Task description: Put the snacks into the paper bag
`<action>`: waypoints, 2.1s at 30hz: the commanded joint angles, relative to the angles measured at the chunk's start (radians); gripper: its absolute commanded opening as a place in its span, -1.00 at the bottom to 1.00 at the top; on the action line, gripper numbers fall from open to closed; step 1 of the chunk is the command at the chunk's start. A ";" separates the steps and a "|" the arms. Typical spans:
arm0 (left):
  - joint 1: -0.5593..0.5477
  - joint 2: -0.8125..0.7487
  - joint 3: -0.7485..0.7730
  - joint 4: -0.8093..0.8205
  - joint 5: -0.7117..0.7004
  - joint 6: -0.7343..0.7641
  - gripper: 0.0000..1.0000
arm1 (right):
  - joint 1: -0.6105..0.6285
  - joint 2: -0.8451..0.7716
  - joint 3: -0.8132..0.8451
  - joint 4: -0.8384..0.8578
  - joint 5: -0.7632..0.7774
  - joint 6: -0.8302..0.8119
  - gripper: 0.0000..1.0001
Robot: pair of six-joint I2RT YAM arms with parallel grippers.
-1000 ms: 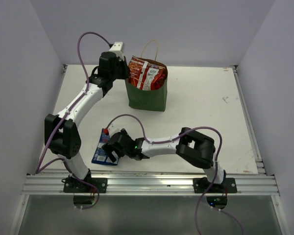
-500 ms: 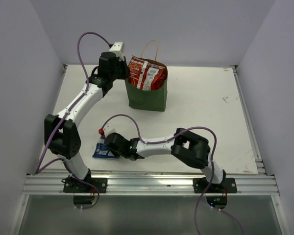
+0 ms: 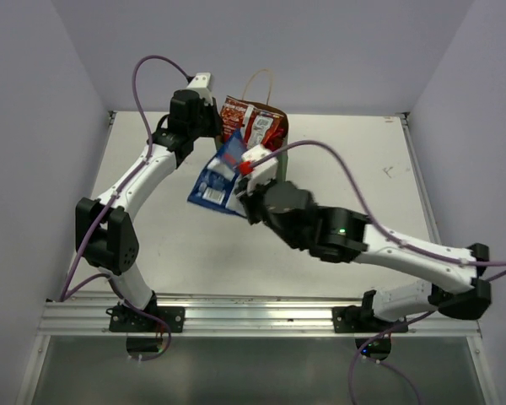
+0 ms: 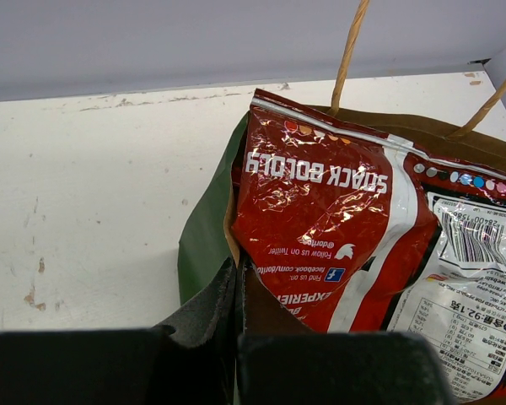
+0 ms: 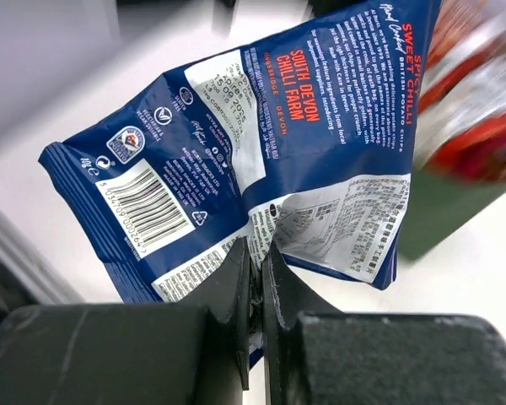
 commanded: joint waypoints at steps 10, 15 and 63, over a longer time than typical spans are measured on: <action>0.003 -0.032 -0.009 -0.064 0.007 0.003 -1.00 | -0.188 0.050 0.236 0.400 0.140 -0.409 -1.00; 0.003 -0.039 -0.012 -0.064 0.005 0.003 -1.00 | -0.324 0.220 0.356 0.388 0.072 -0.387 -1.00; 0.001 -0.141 -0.025 -0.052 0.068 -0.011 -1.00 | -0.591 0.929 1.011 -0.649 -0.296 -0.137 -1.00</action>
